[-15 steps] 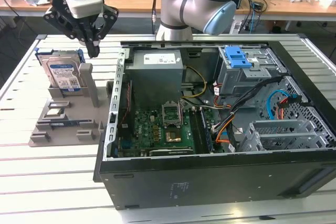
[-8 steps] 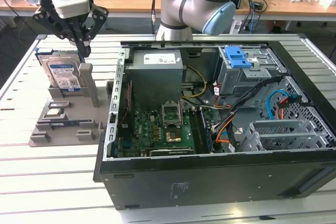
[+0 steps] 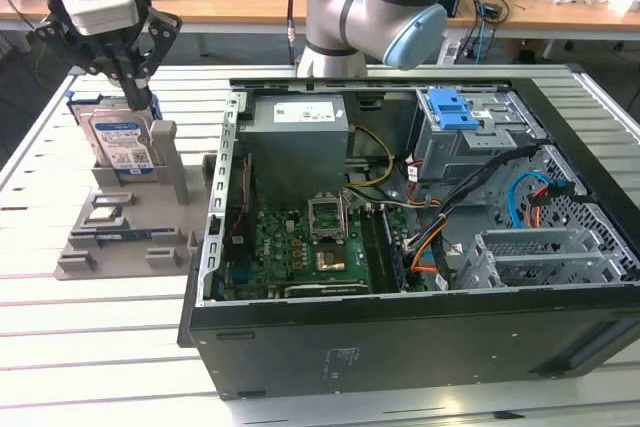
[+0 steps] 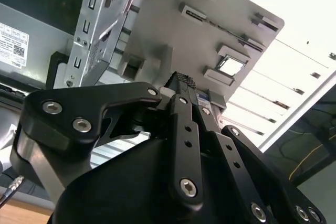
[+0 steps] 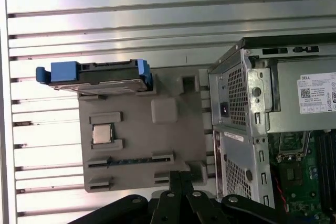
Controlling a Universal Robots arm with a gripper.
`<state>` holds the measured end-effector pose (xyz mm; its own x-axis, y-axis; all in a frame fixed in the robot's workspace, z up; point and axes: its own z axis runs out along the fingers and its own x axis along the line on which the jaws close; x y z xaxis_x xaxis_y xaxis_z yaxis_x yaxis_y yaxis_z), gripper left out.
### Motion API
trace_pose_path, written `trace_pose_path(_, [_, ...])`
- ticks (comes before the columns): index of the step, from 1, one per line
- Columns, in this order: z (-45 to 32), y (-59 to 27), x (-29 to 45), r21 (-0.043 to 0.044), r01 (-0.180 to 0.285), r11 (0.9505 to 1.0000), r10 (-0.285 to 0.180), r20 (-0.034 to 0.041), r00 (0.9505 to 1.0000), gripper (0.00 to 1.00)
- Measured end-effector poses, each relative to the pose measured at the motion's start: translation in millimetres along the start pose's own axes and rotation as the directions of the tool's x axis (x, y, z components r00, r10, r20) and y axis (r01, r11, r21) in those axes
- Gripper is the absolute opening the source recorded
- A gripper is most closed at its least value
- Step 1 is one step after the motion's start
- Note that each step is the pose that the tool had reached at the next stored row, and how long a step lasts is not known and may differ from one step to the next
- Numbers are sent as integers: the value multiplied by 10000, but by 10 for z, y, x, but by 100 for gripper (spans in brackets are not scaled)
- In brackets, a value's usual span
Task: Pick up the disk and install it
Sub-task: 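Reach for the disk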
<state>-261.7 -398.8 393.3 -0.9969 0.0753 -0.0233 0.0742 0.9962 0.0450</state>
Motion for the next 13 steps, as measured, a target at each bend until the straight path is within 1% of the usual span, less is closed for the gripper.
trace_pose_path(2, [-1,-5,61,-1,0,10000,0,0,10000,11])
trace_pose_path(3, [-3,-8,107,0,0,10000,0,0,10000,11])
trace_pose_path(5, [-4,-11,148,0,-1,10000,1,0,10000,11])
trace_pose_path(6, [-4,-13,180,0,-1,10000,1,1,10000,11])
trace_pose_path(13, [-8,-24,318,0,0,10000,0,0,10000,11])
